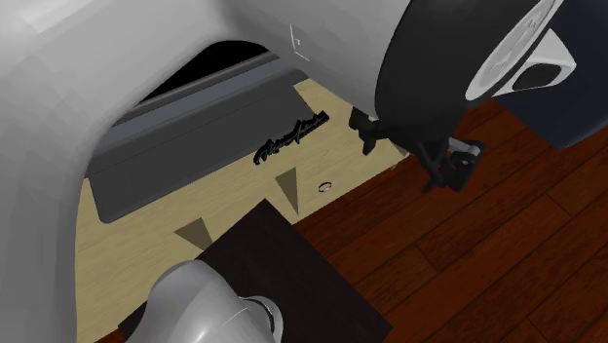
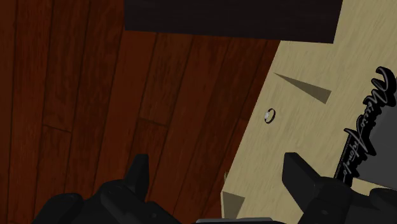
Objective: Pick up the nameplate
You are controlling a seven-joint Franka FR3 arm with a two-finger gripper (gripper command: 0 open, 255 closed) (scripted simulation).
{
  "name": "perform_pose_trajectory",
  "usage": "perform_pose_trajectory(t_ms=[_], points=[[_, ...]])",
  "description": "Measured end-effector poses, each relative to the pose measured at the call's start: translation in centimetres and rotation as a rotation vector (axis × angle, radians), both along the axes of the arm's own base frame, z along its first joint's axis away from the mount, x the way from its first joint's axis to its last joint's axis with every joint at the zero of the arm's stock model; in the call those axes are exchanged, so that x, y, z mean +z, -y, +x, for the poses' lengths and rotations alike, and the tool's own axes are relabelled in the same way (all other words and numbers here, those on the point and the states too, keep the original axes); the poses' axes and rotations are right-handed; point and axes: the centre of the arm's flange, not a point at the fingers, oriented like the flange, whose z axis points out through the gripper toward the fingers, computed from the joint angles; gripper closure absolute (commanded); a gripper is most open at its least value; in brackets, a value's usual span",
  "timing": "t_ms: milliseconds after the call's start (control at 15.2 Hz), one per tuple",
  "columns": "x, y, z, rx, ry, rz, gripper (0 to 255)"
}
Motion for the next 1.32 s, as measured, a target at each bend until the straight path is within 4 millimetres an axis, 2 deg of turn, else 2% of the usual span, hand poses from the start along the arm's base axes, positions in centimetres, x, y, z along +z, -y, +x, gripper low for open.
perform_pose_trajectory(t_ms=[132, 330, 1320], points=[[-0.5, -0.4, 0.0, -0.003, 0.0, 0.001, 0], [-2.8, -2.5, 0.3, -0.023, -0.002, 0.009, 0], [-16.4, -15.9, 3.3, -0.142, -0.013, 0.057, 0]])
